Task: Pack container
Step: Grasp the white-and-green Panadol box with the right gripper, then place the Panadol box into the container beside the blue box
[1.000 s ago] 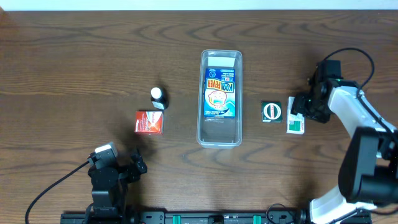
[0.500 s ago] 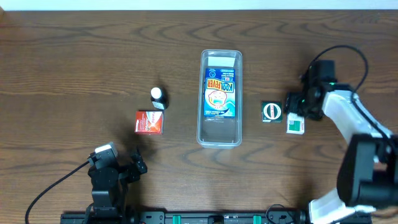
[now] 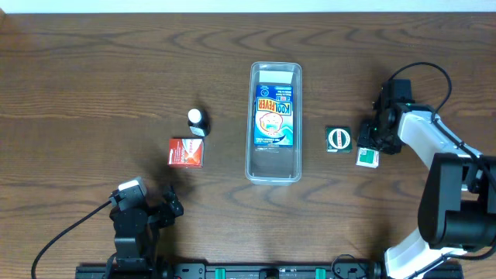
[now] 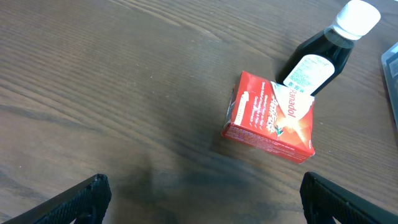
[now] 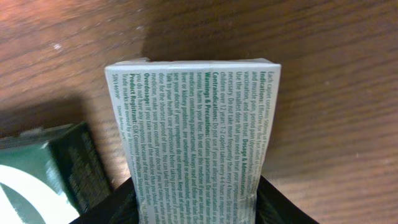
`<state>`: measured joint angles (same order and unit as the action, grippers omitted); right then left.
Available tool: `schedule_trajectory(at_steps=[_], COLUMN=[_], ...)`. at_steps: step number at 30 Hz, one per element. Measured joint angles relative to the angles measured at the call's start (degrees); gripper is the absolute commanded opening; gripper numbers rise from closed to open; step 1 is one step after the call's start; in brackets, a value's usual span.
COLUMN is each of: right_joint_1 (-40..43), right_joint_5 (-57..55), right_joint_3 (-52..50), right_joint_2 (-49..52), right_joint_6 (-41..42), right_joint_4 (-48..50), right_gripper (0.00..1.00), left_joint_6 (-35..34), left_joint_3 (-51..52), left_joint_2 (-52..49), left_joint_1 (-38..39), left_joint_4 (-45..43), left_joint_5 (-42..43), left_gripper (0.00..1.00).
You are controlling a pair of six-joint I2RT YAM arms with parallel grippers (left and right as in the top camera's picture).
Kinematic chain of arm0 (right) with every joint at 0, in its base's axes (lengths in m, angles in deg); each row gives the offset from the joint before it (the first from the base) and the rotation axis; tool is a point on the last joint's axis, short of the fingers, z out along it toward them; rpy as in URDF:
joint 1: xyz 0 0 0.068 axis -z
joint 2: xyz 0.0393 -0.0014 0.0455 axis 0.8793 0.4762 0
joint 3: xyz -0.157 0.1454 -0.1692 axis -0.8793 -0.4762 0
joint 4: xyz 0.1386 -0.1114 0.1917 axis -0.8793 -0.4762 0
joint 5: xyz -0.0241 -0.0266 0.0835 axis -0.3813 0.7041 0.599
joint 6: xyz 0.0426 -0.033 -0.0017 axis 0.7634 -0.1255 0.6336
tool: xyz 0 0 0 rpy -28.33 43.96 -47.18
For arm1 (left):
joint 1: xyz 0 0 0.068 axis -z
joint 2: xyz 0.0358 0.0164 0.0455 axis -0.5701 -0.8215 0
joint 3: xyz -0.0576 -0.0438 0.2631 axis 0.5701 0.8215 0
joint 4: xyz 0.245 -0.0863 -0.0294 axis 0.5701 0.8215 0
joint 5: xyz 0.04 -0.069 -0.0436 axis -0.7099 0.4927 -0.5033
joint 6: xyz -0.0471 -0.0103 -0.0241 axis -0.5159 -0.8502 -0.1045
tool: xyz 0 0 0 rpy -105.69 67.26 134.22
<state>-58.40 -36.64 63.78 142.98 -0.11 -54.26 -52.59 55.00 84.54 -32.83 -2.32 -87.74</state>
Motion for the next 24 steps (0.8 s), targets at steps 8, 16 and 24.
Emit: schedule_trajectory(at_steps=[8,16,24], right_joint_1=[-1.86,-15.19,-28.76], right_joint_5=[3.28,6.34,4.74], right_joint_3=[-0.55,-0.52,-0.28], right_joint_2=[-15.28,-28.37,-24.87], right_joint_6=[0.15,3.76,12.04], right_joint_4=[-0.85,5.14,18.05], right_gripper=[0.34,0.31,0.29], left_joint_6=[0.0,0.0,0.0], left_joint_3=[0.0,0.0,0.0], left_joint_2=[0.0,0.0,0.0], left_joint_1=[0.0,0.0,0.0], left_joint_4=[0.0,0.0,0.0], left_joint_5=[0.0,0.0,0.0], left_gripper=[0.98,0.98,0.98])
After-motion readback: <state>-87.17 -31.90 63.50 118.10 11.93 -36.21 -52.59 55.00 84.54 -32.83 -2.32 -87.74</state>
